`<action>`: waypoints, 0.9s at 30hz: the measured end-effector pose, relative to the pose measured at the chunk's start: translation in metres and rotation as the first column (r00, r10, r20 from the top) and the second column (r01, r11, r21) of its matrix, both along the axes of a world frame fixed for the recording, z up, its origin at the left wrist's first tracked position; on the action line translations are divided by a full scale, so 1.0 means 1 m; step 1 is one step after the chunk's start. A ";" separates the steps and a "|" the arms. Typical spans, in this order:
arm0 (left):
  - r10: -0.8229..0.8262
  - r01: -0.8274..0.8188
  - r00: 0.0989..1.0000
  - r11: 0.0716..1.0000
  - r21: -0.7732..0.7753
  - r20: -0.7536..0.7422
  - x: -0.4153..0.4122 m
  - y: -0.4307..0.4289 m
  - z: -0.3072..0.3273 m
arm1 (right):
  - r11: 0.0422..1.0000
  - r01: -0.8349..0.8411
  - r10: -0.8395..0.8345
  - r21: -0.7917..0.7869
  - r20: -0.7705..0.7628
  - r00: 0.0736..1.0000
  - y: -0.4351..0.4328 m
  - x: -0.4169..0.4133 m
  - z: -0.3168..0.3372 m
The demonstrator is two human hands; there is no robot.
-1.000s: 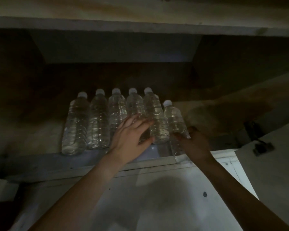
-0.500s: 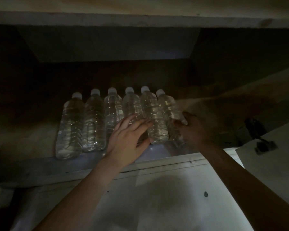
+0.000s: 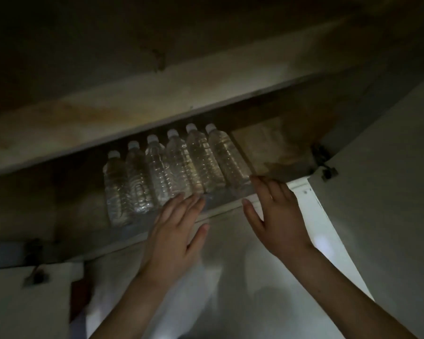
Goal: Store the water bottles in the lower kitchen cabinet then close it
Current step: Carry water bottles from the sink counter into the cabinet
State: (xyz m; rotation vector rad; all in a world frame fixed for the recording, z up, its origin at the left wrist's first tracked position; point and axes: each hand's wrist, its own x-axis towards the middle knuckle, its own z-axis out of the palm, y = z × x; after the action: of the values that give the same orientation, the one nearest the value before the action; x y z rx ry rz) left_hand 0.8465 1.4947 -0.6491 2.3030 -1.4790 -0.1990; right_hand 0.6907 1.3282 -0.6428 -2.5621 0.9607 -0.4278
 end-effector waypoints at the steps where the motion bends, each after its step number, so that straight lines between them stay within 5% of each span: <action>1: -0.008 0.008 1.000 1.000 0.016 -0.010 -0.009 0.005 0.021 | 1.000 -0.001 0.001 0.012 -0.015 1.000 0.008 -0.010 0.020; 9: -0.068 0.070 0.997 0.995 0.065 -0.036 -0.089 0.034 0.247 | 0.999 0.010 -0.003 0.040 -0.174 0.985 0.071 -0.105 0.242; 19: -0.137 0.148 0.971 0.988 0.042 -0.198 -0.175 0.060 0.569 | 0.982 0.179 -0.168 0.065 -0.149 0.974 0.102 -0.190 0.564; 27: -0.448 0.437 0.893 0.889 -0.139 -0.054 -0.188 0.035 0.697 | 0.912 0.406 -0.406 -0.050 0.018 0.914 0.147 -0.228 0.693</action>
State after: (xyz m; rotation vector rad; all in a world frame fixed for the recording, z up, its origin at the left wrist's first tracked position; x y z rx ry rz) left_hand 0.6587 1.5300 0.0477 1.8065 -1.8973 -0.3169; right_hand 0.4631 1.4752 0.0498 -2.3949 1.5063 -0.5792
